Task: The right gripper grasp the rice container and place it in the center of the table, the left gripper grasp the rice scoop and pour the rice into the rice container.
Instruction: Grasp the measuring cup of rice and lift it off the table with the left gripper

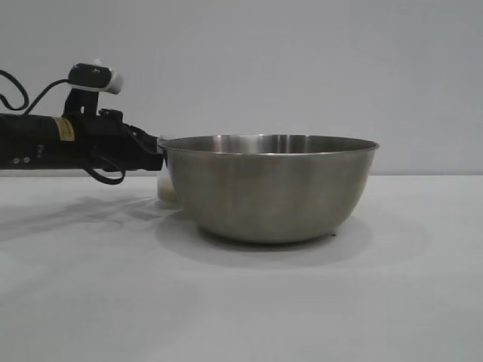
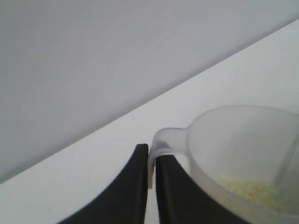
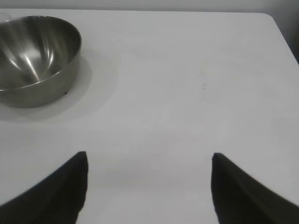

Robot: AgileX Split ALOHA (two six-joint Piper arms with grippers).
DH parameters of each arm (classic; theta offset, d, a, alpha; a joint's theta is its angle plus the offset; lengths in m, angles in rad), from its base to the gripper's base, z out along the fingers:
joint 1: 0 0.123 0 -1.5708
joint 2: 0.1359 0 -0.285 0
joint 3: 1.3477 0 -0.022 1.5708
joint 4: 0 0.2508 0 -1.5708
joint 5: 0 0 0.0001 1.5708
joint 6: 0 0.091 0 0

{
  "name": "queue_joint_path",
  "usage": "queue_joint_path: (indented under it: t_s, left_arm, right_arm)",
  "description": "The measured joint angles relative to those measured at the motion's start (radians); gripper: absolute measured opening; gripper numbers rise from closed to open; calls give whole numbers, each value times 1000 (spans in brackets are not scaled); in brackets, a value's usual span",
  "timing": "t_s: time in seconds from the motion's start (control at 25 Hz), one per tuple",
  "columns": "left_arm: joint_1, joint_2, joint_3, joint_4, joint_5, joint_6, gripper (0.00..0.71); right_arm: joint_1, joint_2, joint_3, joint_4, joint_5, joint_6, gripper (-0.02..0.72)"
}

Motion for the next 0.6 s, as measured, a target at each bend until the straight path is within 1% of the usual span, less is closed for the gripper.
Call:
queue_joint_path:
  t_s: [0.24,0.4,0.6]
  left_arm:
    - [0,-54,0,38,15,0,0]
    - [0,-114,0,65,56,12,0]
    - [-6,-186,0,107,125,91,0]
  right_arm:
    - [0,0,0,0,0,0,473]
    - [0,0,0,0,0,0,473]
    - [0,0,0,0,0,0,473]
